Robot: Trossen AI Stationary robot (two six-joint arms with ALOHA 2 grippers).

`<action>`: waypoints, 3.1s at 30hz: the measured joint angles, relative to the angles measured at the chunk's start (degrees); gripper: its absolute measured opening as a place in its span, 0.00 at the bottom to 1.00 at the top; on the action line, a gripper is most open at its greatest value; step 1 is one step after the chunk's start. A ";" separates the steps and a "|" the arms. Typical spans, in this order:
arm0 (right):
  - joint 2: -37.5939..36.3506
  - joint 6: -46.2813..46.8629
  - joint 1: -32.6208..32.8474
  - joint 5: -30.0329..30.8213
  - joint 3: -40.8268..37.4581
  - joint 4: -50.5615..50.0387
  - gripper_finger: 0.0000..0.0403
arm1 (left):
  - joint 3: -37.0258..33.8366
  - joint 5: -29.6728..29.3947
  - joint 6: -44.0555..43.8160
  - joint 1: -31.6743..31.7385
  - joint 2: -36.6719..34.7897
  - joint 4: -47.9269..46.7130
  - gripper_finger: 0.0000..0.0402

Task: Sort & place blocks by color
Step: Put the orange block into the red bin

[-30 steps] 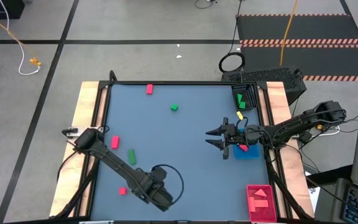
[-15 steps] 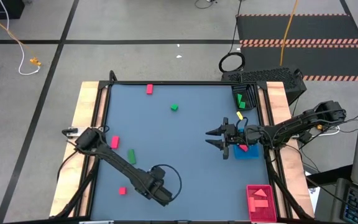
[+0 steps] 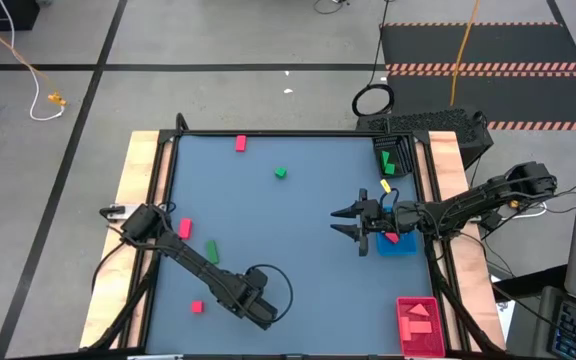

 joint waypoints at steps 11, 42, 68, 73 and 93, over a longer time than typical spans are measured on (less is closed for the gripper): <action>0.00 -3.49 0.07 0.00 0.00 0.02 0.38 | -0.03 0.69 10.09 3.37 -3.18 2.48 0.32; -1.07 -29.80 6.81 -14.52 -0.02 12.33 0.38 | 0.07 -31.89 85.28 11.62 -22.17 45.81 0.32; 5.65 -22.84 7.22 -2.68 -0.04 22.00 0.68 | 0.00 -27.19 85.75 14.84 -13.25 47.84 0.32; 7.21 -20.71 7.24 -4.86 -0.04 25.33 0.79 | 0.00 -27.06 85.67 14.78 -13.25 47.83 0.32; 20.70 -21.44 7.24 -7.39 7.74 32.59 0.76 | 0.00 -27.04 83.76 14.67 -13.25 46.76 0.35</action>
